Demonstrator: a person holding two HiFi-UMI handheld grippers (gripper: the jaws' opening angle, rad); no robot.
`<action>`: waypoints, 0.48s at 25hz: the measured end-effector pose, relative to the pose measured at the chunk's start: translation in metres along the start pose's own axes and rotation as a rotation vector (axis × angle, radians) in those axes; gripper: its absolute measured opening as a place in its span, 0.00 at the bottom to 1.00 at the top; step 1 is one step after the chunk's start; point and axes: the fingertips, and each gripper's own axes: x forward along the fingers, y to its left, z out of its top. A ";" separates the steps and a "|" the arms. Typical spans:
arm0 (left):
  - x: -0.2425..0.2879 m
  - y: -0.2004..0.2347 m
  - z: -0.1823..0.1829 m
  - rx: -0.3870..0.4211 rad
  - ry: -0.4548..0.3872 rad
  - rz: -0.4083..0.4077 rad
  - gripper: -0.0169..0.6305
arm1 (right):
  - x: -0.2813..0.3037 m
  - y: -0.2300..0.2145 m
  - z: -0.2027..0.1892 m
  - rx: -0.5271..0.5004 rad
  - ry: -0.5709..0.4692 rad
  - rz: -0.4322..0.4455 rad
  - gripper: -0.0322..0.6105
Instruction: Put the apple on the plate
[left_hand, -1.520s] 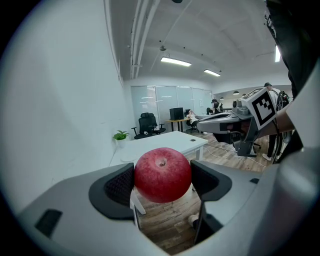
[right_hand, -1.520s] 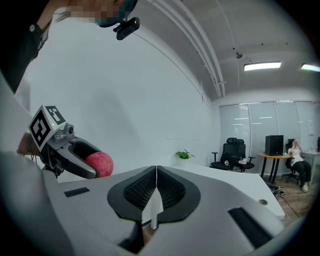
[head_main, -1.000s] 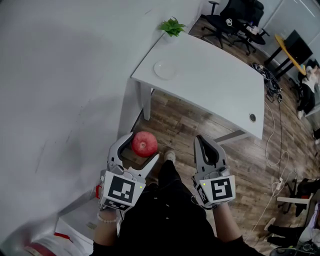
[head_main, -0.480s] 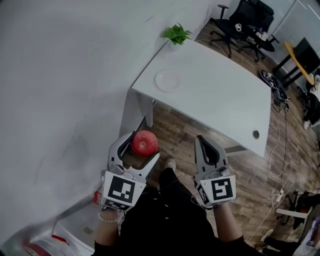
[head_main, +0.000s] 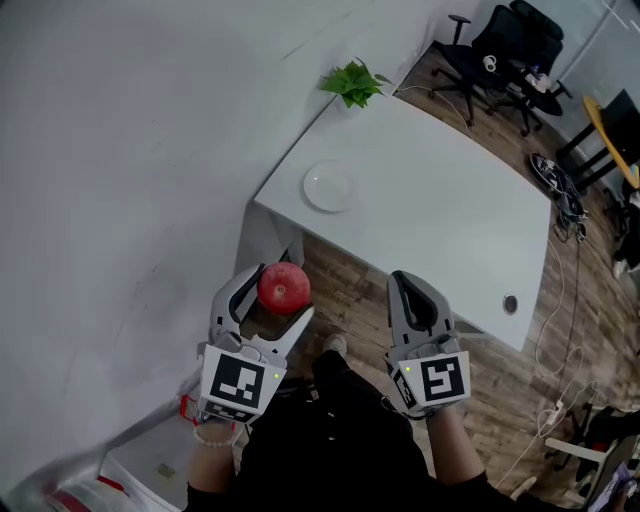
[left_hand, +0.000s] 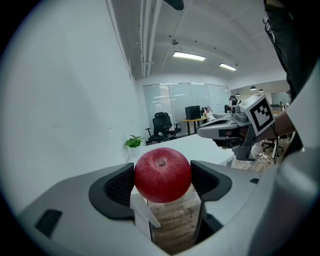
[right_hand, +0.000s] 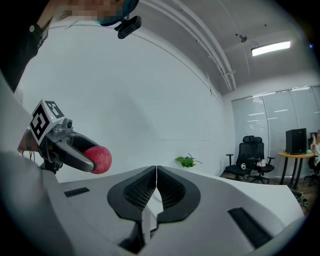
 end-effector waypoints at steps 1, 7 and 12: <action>0.007 0.002 0.002 -0.002 0.001 0.003 0.59 | 0.005 -0.006 0.000 -0.002 0.000 0.005 0.11; 0.050 0.010 0.018 -0.013 -0.006 0.017 0.59 | 0.032 -0.043 -0.001 -0.003 0.000 0.032 0.11; 0.074 0.012 0.030 -0.089 0.020 0.053 0.59 | 0.049 -0.067 -0.002 -0.005 -0.001 0.060 0.11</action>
